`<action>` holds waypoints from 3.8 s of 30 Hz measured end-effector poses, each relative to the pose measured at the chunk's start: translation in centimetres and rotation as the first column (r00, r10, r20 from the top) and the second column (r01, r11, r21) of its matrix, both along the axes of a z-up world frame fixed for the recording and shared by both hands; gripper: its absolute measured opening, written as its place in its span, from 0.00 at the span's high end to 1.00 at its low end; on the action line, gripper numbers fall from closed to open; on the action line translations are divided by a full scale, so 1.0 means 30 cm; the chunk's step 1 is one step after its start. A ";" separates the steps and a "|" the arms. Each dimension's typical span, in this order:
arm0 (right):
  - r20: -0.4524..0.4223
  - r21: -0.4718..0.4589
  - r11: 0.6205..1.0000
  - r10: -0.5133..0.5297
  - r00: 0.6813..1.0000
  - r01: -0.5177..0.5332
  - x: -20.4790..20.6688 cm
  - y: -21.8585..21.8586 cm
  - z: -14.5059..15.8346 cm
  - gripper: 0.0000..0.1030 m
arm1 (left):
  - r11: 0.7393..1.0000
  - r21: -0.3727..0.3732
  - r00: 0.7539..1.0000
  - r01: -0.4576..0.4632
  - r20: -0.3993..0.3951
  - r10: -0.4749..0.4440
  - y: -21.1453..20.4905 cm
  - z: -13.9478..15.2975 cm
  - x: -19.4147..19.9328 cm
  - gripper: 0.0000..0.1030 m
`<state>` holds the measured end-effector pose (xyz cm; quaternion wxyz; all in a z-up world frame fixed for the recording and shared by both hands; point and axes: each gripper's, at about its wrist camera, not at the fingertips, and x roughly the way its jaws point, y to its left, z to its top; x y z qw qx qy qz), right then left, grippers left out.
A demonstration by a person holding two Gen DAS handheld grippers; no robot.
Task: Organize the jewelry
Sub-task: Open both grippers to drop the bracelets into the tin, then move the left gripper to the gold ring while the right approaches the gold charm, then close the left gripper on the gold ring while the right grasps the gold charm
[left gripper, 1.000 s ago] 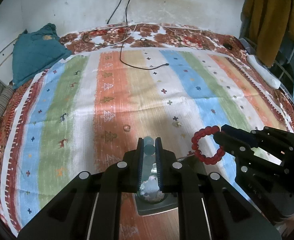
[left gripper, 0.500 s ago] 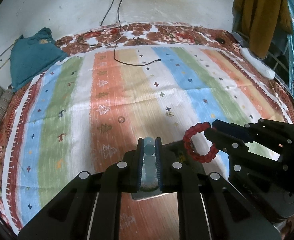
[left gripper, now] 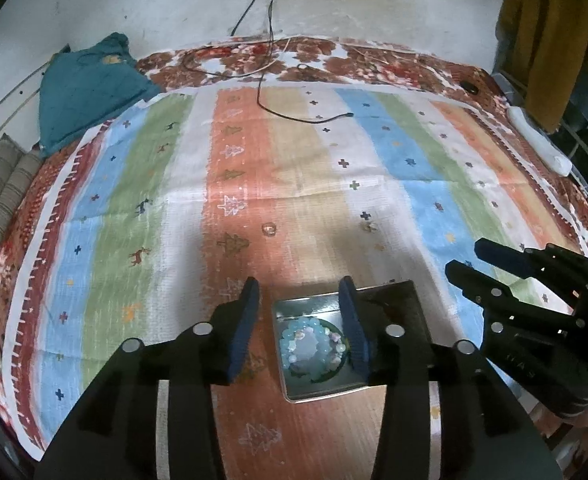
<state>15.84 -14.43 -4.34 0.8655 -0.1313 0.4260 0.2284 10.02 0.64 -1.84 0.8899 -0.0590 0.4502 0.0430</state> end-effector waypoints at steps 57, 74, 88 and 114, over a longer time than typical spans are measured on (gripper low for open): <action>-0.177 -0.146 0.988 -0.074 0.981 0.048 0.380 0.097 -0.264 0.29 | 0.996 0.052 0.968 -0.069 -0.239 0.080 0.155 -0.286 0.427 0.24; -0.214 -0.184 0.981 -0.098 0.972 0.058 0.462 0.128 -0.334 0.30 | 1.000 0.022 0.952 -0.021 -0.306 0.027 0.146 -0.358 0.541 0.39; -0.287 -0.200 0.980 -0.074 0.955 0.015 0.499 0.166 -0.418 0.57 | 0.999 0.052 0.926 0.011 -0.377 0.009 0.128 -0.467 0.600 0.59; -0.238 -0.148 0.989 -0.016 0.971 -0.020 0.425 0.171 -0.334 0.89 | 0.999 0.032 0.955 0.007 -0.295 0.003 0.102 -0.352 0.483 0.83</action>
